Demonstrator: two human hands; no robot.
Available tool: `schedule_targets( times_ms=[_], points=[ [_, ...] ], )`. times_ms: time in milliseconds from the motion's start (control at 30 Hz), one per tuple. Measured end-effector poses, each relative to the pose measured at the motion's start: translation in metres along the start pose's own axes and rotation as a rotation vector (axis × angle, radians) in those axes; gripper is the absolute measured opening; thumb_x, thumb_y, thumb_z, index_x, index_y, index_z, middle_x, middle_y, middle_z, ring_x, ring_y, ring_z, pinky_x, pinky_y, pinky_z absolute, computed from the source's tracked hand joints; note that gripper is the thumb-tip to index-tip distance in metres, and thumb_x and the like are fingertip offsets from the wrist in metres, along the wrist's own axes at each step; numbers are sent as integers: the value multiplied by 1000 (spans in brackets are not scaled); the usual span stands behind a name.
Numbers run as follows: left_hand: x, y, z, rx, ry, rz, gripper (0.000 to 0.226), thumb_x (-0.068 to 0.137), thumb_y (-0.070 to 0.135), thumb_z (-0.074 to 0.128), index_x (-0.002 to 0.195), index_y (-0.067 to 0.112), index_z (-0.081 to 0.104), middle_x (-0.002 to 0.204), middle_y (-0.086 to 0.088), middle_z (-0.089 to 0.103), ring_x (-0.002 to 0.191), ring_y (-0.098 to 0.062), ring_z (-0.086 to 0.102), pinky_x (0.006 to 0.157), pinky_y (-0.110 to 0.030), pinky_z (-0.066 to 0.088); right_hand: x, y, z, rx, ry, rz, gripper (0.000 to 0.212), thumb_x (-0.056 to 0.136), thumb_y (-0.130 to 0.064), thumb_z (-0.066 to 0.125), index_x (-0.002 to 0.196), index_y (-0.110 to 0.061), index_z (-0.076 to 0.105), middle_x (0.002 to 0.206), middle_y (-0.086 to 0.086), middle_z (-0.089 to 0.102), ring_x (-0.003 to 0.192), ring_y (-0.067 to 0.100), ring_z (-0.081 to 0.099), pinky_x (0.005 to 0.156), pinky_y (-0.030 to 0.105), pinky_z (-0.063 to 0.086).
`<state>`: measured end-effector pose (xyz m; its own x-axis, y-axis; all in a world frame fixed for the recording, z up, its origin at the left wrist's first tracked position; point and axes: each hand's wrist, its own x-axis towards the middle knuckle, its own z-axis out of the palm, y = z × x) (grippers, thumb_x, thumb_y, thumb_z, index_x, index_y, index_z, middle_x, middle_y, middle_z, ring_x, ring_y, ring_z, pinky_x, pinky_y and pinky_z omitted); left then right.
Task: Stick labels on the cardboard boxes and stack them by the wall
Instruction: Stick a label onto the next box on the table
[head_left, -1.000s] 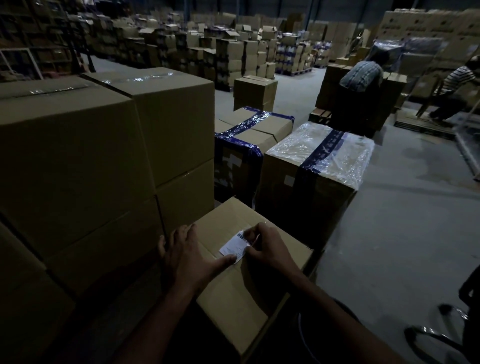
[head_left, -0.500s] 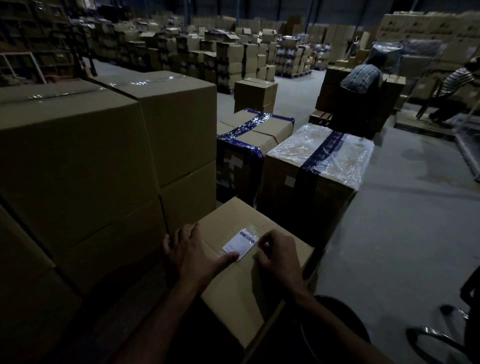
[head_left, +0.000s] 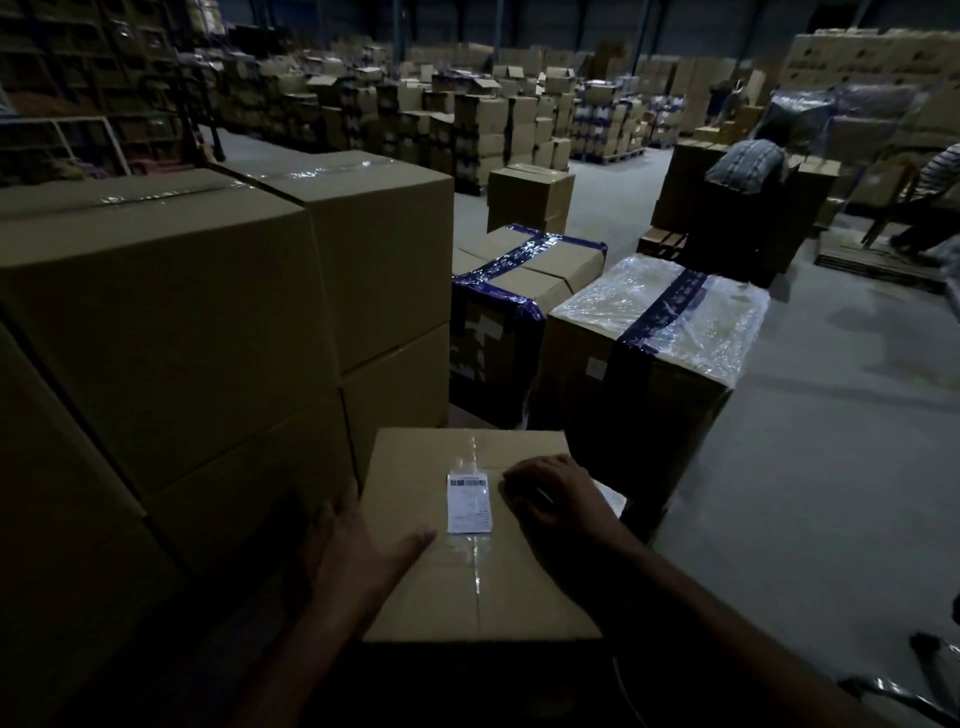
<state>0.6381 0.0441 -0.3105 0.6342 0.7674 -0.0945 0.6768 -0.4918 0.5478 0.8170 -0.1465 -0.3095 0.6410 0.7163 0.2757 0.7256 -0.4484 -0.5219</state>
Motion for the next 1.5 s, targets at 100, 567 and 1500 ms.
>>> schedule_targets(
  times_ms=[100, 567, 1500],
  points=[
    [-8, 3, 5, -65, 10, -2, 128, 63, 82, 68, 160, 25, 6, 164, -13, 15, 148, -32, 21, 117, -48, 22, 19, -4, -4, 21, -121, 60, 34, 81, -48, 63, 107, -25, 69, 104, -8, 69, 96, 8, 62, 86, 29, 52],
    [-2, 16, 22, -74, 48, 88, 138, 47, 93, 63, 156, 28, 9, 155, -7, 25, 139, -27, 30, 108, -47, 38, 17, -18, 25, 116, -19, 142, 27, 75, -37, 71, 94, -34, 51, 95, -13, 57, 93, 5, 45, 88, 35, 40],
    [69, 58, 6, 72, -135, 513, 142, 53, 86, 69, 161, 22, 1, 168, 4, -7, 153, -13, -14, 125, -42, 0, -56, -63, 37, -223, 158, 92, 13, 82, -36, 57, 93, -31, 52, 95, -15, 57, 93, 11, 48, 73, 28, 37]
  ],
)
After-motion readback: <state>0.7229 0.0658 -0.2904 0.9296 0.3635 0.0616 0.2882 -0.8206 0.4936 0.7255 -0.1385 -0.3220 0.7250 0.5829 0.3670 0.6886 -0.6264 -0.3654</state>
